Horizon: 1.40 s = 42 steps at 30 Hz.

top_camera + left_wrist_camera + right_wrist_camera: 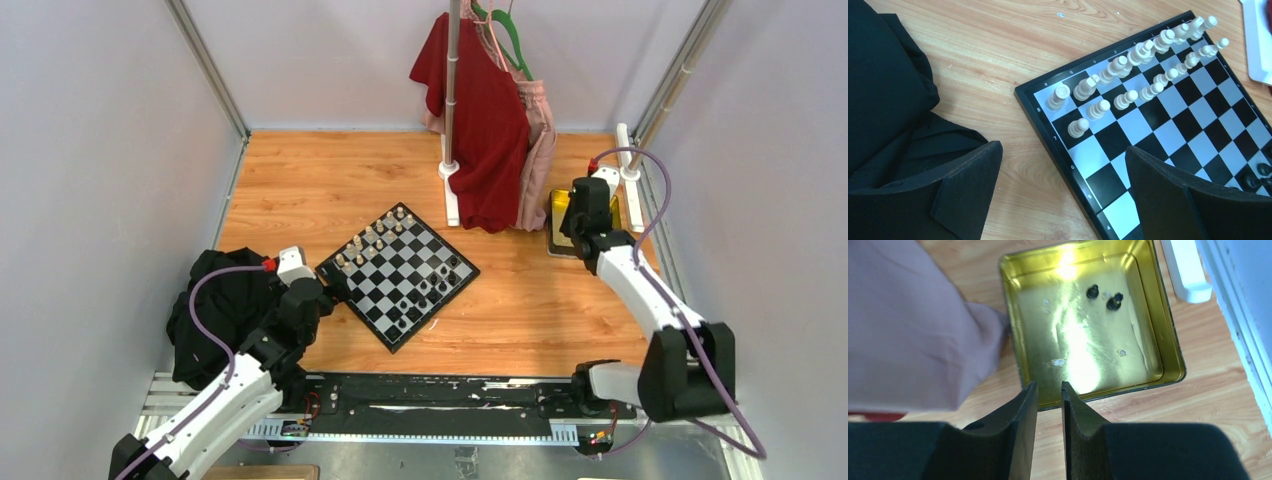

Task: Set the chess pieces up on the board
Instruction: Pick up the chess piece from the storage box.

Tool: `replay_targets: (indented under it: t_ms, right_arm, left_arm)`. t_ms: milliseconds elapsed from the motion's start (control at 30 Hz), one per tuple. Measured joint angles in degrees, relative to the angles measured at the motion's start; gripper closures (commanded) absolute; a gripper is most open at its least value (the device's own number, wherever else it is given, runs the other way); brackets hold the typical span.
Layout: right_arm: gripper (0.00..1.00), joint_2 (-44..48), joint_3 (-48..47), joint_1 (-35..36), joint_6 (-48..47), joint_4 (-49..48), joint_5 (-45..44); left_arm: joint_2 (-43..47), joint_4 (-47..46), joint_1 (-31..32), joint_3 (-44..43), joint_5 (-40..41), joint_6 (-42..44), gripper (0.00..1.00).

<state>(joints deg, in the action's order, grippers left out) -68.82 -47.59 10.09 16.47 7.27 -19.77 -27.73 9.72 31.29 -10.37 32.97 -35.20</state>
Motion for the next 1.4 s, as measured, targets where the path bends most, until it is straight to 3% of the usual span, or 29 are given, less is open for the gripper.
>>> replay_targets:
  t_ms: [433,1400]
  right_arm:
    - [0.72,-16.28,-1.75,-14.67,1.36,-5.77,5.97]
    - [0.65,-30.84,-12.17,-20.65,2.25,-10.27,10.16]
  left_arm:
    - [-3.65,-1.70,0.00,-1.49,3.45,0.81,0.00]
    - [-2.56,-3.26,0.00,-0.96,2.19,1.68,0.00]
